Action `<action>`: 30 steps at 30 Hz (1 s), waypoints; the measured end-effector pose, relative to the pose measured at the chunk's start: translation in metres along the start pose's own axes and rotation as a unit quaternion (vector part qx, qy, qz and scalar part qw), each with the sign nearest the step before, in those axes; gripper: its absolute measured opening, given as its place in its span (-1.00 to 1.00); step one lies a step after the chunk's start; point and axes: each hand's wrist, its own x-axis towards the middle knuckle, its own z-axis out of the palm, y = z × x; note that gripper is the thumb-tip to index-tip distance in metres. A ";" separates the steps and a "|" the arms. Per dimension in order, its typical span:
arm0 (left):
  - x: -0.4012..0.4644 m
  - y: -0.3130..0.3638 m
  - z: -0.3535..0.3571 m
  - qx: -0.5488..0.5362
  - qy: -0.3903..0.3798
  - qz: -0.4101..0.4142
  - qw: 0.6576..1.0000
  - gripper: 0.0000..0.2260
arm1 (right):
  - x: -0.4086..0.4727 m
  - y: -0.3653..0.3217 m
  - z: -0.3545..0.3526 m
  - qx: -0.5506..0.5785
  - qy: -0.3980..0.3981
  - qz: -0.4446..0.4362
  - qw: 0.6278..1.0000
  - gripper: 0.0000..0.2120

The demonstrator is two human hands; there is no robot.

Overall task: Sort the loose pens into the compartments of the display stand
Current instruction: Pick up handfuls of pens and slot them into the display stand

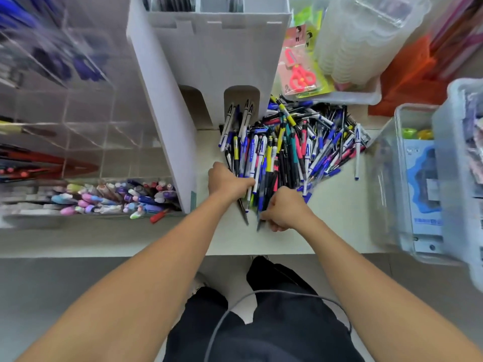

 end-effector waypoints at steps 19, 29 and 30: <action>0.025 0.027 0.001 0.134 0.036 0.029 0.990 -0.52 | -0.011 0.011 -0.019 0.111 0.113 -0.050 0.986 -0.64; 0.002 0.018 -0.023 0.152 -0.021 -0.009 0.988 -0.85 | -0.014 0.019 -0.028 0.106 0.104 -0.066 0.987 -0.73; -0.003 0.015 -0.026 0.140 -0.026 -0.011 0.990 -0.87 | -0.014 0.018 -0.030 0.109 0.106 -0.069 0.986 -0.74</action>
